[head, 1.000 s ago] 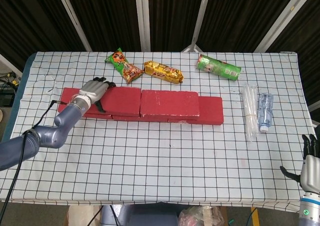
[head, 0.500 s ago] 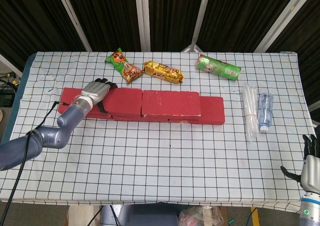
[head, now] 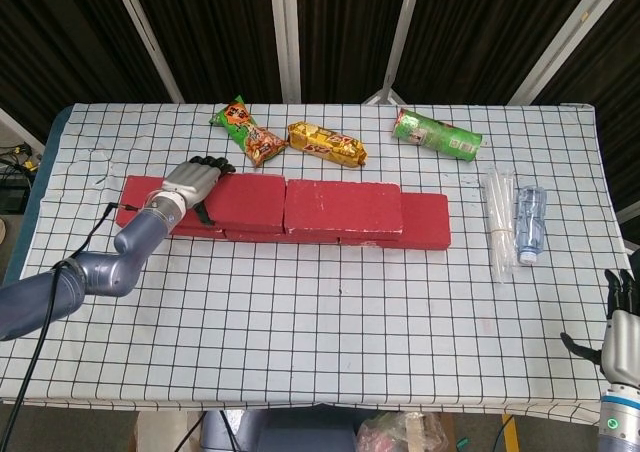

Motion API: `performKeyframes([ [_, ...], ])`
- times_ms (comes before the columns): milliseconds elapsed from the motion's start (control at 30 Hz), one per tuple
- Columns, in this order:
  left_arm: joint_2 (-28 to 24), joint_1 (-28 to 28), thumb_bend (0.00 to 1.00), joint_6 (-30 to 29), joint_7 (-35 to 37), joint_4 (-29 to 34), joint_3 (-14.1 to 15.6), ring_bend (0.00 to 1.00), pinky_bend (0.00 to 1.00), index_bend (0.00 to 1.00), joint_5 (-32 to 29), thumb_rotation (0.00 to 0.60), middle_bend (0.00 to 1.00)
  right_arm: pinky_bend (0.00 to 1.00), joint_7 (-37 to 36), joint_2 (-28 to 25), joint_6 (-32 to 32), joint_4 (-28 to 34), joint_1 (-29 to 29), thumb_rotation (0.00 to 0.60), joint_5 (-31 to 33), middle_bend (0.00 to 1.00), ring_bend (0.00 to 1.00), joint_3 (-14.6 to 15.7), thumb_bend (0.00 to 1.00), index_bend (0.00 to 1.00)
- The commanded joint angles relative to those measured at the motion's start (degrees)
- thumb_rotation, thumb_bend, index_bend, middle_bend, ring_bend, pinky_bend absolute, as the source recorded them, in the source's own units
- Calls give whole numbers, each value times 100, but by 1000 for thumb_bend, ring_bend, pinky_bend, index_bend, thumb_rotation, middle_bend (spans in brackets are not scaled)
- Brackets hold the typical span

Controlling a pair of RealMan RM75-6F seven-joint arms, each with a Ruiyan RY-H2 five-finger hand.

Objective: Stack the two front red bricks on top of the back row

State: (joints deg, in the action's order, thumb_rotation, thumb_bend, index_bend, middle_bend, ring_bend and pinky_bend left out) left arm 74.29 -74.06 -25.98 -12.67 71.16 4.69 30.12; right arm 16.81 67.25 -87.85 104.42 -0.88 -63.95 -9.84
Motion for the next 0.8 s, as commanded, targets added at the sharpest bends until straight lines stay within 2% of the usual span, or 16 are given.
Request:
performKeyframes([
  [33, -2, -4, 0, -7, 1, 6, 3, 0, 0, 117, -15, 600, 0, 0, 1, -5, 3, 7, 2, 600, 8, 0, 0, 1, 134, 72],
  [800, 15, -45, 0, -2, -13, 66, 59, 0, 0, 113, -32, 600, 33, 0, 9, 13, -9, 6, -4, 600, 51, 0, 0, -25, 134, 72],
])
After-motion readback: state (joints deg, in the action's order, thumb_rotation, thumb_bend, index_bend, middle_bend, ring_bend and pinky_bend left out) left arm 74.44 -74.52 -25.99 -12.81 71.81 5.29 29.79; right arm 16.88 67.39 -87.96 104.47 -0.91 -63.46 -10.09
